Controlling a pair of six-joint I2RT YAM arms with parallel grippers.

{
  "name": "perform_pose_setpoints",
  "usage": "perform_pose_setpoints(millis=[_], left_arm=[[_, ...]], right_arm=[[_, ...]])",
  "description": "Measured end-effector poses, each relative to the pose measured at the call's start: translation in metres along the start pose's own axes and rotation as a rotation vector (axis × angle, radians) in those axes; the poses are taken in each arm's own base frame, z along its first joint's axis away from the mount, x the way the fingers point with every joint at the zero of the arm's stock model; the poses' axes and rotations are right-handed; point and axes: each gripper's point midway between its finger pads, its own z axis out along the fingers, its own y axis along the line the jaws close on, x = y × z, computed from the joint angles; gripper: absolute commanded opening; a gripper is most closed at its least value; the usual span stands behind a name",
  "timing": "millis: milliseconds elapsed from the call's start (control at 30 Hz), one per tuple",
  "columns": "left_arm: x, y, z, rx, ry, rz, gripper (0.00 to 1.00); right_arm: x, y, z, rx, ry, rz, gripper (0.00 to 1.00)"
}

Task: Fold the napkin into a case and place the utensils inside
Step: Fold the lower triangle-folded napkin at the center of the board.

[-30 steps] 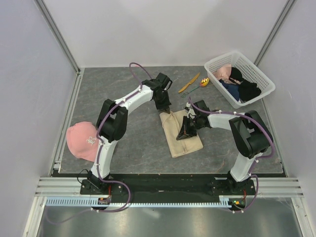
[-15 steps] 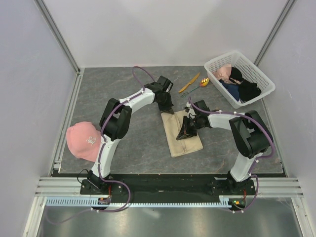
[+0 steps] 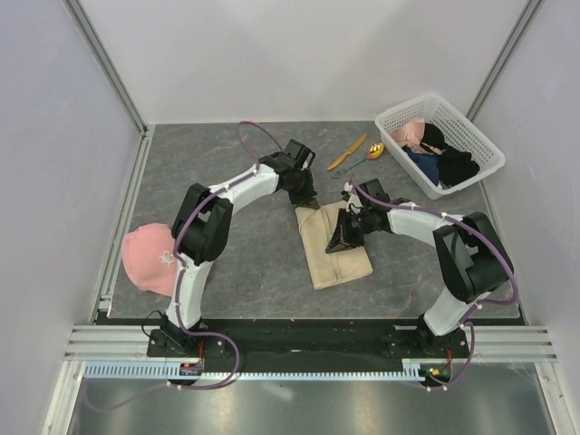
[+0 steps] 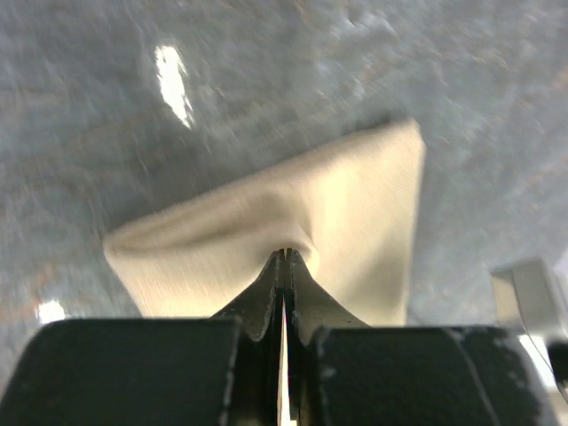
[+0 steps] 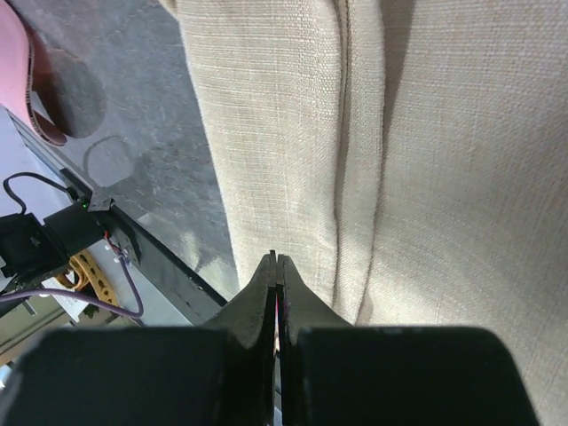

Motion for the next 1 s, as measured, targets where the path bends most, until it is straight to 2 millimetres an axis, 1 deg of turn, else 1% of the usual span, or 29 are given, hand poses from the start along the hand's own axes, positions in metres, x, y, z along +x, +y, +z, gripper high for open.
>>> perform_pose_setpoints(millis=[133,200,333,433,633,667,833,933,967,1000], left_arm=[[0.005,-0.012,-0.021,0.034,-0.010,0.001,0.02],[0.010,-0.014,-0.024,0.040,-0.004,-0.001,0.02],[0.022,-0.008,-0.019,0.023,0.024,-0.017,0.02],[0.024,-0.005,-0.012,0.019,0.034,-0.023,0.02],[0.030,0.008,0.019,-0.012,0.081,-0.046,0.02],[0.031,0.007,0.022,-0.006,0.092,-0.056,0.02],[0.023,-0.002,0.028,0.019,0.087,-0.052,0.02],[0.020,-0.005,0.030,0.025,0.084,-0.042,0.07],[0.019,-0.007,0.029,0.025,0.083,-0.033,0.15],[0.019,-0.007,0.028,0.024,0.085,-0.024,0.20]], right_arm=[[0.000,0.007,-0.008,-0.014,-0.013,-0.012,0.00],[-0.001,0.011,-0.011,-0.023,-0.022,-0.021,0.00],[0.009,0.012,-0.017,-0.036,-0.022,-0.026,0.00],[0.026,0.006,-0.018,-0.033,0.002,-0.013,0.00],[0.064,-0.007,-0.010,-0.022,0.085,0.013,0.00],[0.071,-0.012,-0.009,-0.016,0.102,0.019,0.00],[0.088,-0.026,-0.006,0.017,0.129,0.041,0.00],[0.087,-0.030,-0.006,0.039,0.119,0.032,0.00],[0.087,-0.031,-0.007,0.043,0.114,0.031,0.00],[0.086,-0.030,-0.008,0.044,0.110,0.029,0.00]])
